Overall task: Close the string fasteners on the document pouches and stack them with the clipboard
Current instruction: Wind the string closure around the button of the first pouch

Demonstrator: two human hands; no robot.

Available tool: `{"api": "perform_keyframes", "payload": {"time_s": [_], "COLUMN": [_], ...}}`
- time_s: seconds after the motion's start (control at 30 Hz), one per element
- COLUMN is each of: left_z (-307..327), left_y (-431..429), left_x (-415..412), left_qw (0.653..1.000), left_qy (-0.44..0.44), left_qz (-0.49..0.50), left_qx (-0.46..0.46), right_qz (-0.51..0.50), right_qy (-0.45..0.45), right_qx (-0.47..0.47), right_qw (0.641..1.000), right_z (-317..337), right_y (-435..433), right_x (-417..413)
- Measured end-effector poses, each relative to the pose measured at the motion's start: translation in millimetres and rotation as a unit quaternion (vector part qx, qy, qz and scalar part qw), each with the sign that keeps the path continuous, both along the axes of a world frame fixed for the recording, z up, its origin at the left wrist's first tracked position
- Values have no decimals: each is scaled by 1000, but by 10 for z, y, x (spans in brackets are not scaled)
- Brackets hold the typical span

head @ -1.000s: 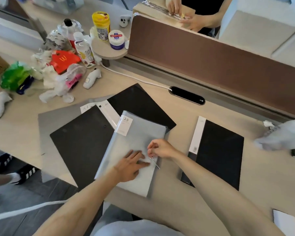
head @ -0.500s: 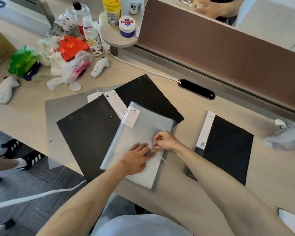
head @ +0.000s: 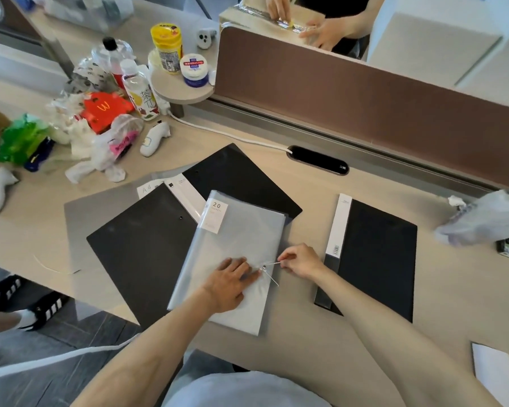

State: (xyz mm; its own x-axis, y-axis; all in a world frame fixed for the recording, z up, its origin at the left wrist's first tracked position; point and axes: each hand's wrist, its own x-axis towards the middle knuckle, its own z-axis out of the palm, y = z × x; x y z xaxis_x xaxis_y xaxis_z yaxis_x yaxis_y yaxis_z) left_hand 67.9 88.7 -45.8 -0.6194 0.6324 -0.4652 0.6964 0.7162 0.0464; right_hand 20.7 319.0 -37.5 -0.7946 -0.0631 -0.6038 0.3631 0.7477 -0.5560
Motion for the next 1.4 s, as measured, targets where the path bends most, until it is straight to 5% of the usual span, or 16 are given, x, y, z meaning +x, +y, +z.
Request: {"api": "perform_keyframes", "payload": {"time_s": [0.2,0.5,0.8,1.2,1.4], "left_z": [-37,-109,-107,-104,-77], "left_y": [3,-26,-199,-227,-226], "left_x": [4,-21,-68,-60,-78], "left_qw": [1000,998,993,991,991], "left_qy": [6,3,-53,-74,-76], "left_qz": [-3,14,16,30,23], "left_qx": [-12,58,107,104,105], "right_qz": [154,216,400,223,240], "right_qy": [97,160,292,182,189], "right_qx": [59,110,173,140,121], "right_qw": [982,957,851,947,944], "right_z": [31,-30,-49,77,19], "right_y": [-31,-293,-478,-489,-243], "right_x": [399,422,276,-64,-17]}}
